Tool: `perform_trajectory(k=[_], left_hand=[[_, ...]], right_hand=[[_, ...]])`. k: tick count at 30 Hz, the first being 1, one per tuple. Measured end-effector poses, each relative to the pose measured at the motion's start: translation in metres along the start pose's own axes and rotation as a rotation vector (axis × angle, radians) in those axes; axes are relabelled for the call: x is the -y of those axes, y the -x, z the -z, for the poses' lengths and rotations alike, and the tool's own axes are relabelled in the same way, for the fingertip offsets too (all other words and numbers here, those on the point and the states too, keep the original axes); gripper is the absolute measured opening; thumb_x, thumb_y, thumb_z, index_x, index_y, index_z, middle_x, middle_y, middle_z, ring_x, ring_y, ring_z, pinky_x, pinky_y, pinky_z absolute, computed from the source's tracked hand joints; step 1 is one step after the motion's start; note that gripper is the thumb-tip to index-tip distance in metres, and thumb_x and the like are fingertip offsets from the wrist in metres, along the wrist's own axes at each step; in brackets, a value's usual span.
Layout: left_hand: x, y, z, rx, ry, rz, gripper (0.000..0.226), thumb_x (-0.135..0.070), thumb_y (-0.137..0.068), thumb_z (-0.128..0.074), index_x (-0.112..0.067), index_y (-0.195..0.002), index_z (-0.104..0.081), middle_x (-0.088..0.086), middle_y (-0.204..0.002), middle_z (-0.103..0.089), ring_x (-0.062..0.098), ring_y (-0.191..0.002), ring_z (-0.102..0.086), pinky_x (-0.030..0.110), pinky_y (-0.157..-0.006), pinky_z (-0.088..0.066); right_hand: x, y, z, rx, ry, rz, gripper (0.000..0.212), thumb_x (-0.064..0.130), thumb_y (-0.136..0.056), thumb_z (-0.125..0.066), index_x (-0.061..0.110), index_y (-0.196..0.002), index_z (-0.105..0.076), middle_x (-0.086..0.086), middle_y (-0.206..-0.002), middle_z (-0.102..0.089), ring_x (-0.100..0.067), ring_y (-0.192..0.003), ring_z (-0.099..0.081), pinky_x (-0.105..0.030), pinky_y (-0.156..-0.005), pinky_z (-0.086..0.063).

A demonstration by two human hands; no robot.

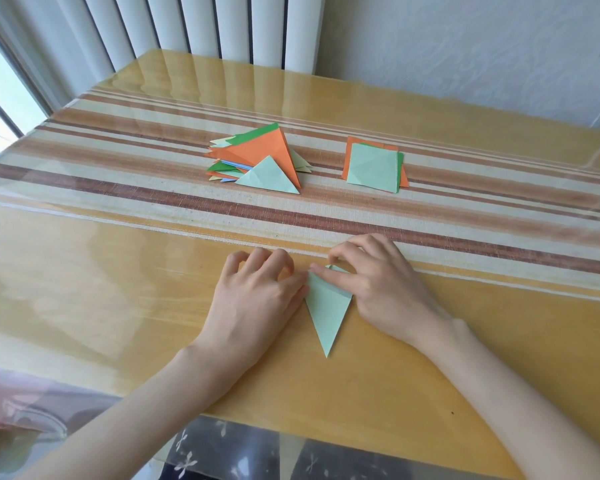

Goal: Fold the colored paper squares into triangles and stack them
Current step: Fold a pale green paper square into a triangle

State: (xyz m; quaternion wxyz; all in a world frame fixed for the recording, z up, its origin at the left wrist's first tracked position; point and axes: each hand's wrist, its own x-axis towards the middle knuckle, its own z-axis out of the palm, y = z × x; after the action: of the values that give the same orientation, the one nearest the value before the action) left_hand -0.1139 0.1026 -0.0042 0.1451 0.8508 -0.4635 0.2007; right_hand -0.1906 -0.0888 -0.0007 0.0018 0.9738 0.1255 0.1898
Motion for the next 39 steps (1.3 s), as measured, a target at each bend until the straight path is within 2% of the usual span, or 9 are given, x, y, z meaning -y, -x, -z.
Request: perform_trajectory(k=[6, 12, 18, 23, 25, 28, 31, 34, 39], left_hand=[[0.000, -0.001, 0.000, 0.045, 0.024, 0.014, 0.033, -0.033, -0.088, -0.046, -0.020, -0.084, -0.076, 0.000, -0.083, -0.062, 0.027, -0.074, -0.059, 0.037, -0.072, -0.041], [0.000, 0.003, -0.002, 0.072, 0.101, 0.069, 0.030, -0.035, -0.088, -0.046, -0.018, -0.088, -0.071, 0.000, -0.086, -0.060, 0.026, -0.072, -0.059, 0.038, -0.068, -0.048], [0.004, 0.001, -0.003, 0.116, 0.232, 0.131, 0.038, -0.044, -0.085, -0.044, -0.019, -0.100, -0.069, -0.002, -0.089, -0.058, 0.024, -0.077, -0.059, 0.032, -0.066, -0.043], [0.008, -0.003, -0.002, 0.183, 0.394, 0.146, 0.040, -0.052, -0.087, -0.052, -0.024, -0.110, -0.068, -0.007, -0.096, -0.056, 0.018, -0.089, -0.053, 0.031, -0.076, -0.034], [0.008, -0.010, 0.008, 0.235, 0.629, 0.234, 0.038, -0.055, -0.092, -0.047, -0.026, -0.104, -0.068, -0.016, -0.086, -0.058, 0.006, -0.083, -0.053, 0.024, -0.074, -0.036], [0.008, -0.025, 0.015, 0.332, 0.920, 0.325, 0.019, -0.029, -0.096, -0.055, -0.019, -0.084, -0.066, -0.015, -0.066, -0.062, 0.002, -0.061, -0.058, 0.018, -0.062, -0.041], [0.005, -0.035, 0.020, 0.387, 1.142, 0.446, 0.021, -0.017, -0.095, -0.059, -0.013, -0.075, -0.066, -0.005, -0.063, -0.066, 0.007, -0.058, -0.060, 0.018, -0.054, -0.041], [0.002, -0.039, 0.022, 0.415, 1.285, 0.554, 0.023, -0.015, -0.093, -0.061, -0.012, -0.070, -0.066, 0.000, -0.065, -0.067, 0.006, -0.059, -0.058, 0.018, -0.051, -0.041], [-0.003, -0.040, 0.021, 0.457, 1.339, 0.575, 0.027, -0.014, -0.091, -0.063, -0.013, -0.064, -0.065, -0.004, -0.062, -0.062, 0.004, -0.056, -0.053, 0.017, -0.052, -0.043]], right_hand=[[-0.008, 0.015, 0.010, -0.005, 0.004, -0.143, 0.054, -0.009, -0.073, -0.043, 0.020, -0.107, -0.074, -0.005, -0.104, -0.064, -0.025, -0.102, -0.043, -0.039, -0.089, -0.030], [0.017, -0.005, 0.015, -0.027, -0.523, -0.589, 0.031, 0.022, -0.092, -0.050, 0.019, -0.118, -0.067, 0.007, -0.106, -0.056, -0.016, -0.107, -0.041, -0.031, -0.098, -0.033], [0.033, -0.010, 0.005, -0.016, -0.437, -0.646, 0.015, 0.016, -0.087, -0.067, 0.016, -0.101, -0.066, 0.007, -0.103, -0.052, -0.017, -0.104, -0.040, -0.027, -0.093, -0.032], [0.034, -0.009, 0.010, -0.033, -0.715, -0.666, 0.022, 0.007, -0.085, -0.067, 0.025, -0.087, -0.054, 0.006, -0.093, -0.057, -0.013, -0.096, -0.050, -0.024, -0.086, -0.039], [0.036, -0.011, 0.016, -0.060, -0.922, -0.660, 0.027, 0.003, -0.086, -0.066, 0.027, -0.088, -0.055, 0.005, -0.092, -0.060, -0.007, -0.092, -0.055, -0.018, -0.082, -0.041], [0.033, -0.017, 0.024, -0.127, -1.169, -0.698, 0.028, -0.002, -0.085, -0.065, 0.022, -0.096, -0.059, 0.003, -0.092, -0.062, -0.001, -0.089, -0.057, -0.014, -0.078, -0.043], [0.026, -0.019, 0.031, -0.112, -1.343, -0.790, 0.014, 0.021, -0.086, -0.065, 0.019, -0.099, -0.064, 0.001, -0.088, -0.065, -0.011, -0.085, -0.060, -0.022, -0.077, -0.046], [0.020, -0.016, 0.030, -0.114, -1.381, -0.877, 0.033, 0.040, -0.085, -0.060, 0.007, -0.088, -0.067, -0.011, -0.081, -0.059, -0.024, -0.077, -0.051, -0.032, -0.067, -0.037], [0.021, -0.018, 0.027, -0.153, -1.319, -0.858, 0.013, 0.023, -0.088, -0.067, 0.013, -0.081, -0.069, -0.001, -0.077, -0.064, -0.011, -0.075, -0.057, -0.027, -0.076, -0.043]])
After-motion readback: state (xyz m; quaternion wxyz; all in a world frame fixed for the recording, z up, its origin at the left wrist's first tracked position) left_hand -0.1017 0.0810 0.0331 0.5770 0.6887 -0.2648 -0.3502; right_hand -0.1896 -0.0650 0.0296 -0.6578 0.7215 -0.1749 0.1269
